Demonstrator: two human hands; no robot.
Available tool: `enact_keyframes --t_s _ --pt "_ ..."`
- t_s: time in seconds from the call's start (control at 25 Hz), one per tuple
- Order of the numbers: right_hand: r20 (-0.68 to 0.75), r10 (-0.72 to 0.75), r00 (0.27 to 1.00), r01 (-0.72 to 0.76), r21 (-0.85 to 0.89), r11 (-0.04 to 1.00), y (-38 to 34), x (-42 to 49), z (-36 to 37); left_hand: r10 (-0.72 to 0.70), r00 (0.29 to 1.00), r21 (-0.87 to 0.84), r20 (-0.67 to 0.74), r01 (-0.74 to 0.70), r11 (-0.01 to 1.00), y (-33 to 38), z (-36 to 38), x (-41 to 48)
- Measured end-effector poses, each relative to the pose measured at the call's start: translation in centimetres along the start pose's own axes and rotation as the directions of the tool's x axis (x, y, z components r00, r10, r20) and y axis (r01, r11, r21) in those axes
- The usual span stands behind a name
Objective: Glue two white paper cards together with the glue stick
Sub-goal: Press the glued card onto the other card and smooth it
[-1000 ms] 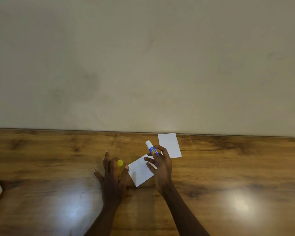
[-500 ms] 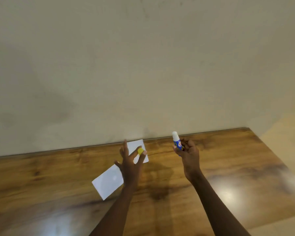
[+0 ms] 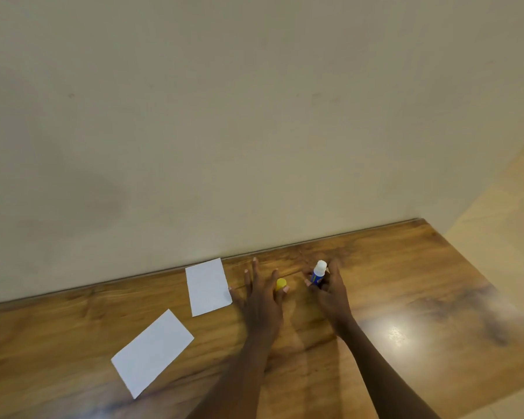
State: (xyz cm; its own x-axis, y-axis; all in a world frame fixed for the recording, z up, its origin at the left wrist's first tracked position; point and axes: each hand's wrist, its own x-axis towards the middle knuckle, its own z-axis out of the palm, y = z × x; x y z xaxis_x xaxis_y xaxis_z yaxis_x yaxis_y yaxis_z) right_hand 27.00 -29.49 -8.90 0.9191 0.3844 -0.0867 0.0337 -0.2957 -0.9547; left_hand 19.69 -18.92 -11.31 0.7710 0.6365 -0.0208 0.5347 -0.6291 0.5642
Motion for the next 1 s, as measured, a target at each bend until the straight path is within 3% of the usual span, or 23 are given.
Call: enact_keyframes --t_s 0.2,0.28,0.32,0.4,0.48,0.52,0.6,0.68,0.76,0.88,1.0 --pt "-0.006 0.028 1.0 -0.028 -0.113 0.993 0.6 0.3 0.2 0.02 1.0 0.057 0.0 -0.02 0.998 -0.1 0.6 -0.1" --pt "-0.007 0.019 1.0 -0.02 -0.084 0.996 0.2 -0.1 0.0 0.027 0.998 0.07 0.049 -0.031 0.997 -0.3 0.2 0.0" --pt "-0.066 -0.006 0.998 0.004 -0.026 1.0 -0.2 -0.5 -0.2 0.039 0.995 0.06 0.089 -0.044 0.997 -0.3 -0.1 0.0" --pt "-0.344 -0.088 0.935 0.12 0.073 0.99 -1.2 -1.9 -0.4 0.09 0.986 -0.004 0.141 -0.09 0.996 -0.8 -1.2 -0.5" --pt "-0.536 -0.271 0.799 0.277 -0.072 0.958 -2.9 -3.8 1.1 0.132 0.988 -0.065 0.078 -0.128 0.99 -2.4 -2.7 -1.5" --pt "-0.501 -0.397 0.769 0.35 -0.191 0.917 -3.7 -4.6 2.7 0.128 0.991 -0.076 0.023 -0.126 0.989 -3.6 -3.6 -2.1" --pt "-0.242 -0.517 0.821 0.44 -0.307 0.844 -5.3 -5.5 6.9 0.069 0.996 -0.048 -0.061 -0.072 0.996 -6.4 -5.7 -2.7" --pt "0.018 -0.37 0.929 0.353 -0.339 0.872 -6.5 -5.3 10.8 -0.034 0.997 0.072 -0.067 0.039 0.997 -8.8 -7.8 -2.6" --pt "0.106 -0.116 0.988 0.152 -0.466 0.872 -6.6 -4.4 13.7 -0.115 0.991 0.209 -0.061 0.125 0.97 -10.2 -9.5 -2.0" --pt "0.059 0.115 0.992 -0.046 -0.674 0.737 -6.7 -3.7 16.0 -0.132 0.991 0.265 -0.001 0.127 0.956 -10.7 -10.5 -1.3" --pt "-0.027 0.229 0.973 -0.189 -0.665 0.723 -7.0 -3.1 17.4 -0.077 0.996 0.336 0.036 0.06 0.94 -11.2 -10.6 -1.2"
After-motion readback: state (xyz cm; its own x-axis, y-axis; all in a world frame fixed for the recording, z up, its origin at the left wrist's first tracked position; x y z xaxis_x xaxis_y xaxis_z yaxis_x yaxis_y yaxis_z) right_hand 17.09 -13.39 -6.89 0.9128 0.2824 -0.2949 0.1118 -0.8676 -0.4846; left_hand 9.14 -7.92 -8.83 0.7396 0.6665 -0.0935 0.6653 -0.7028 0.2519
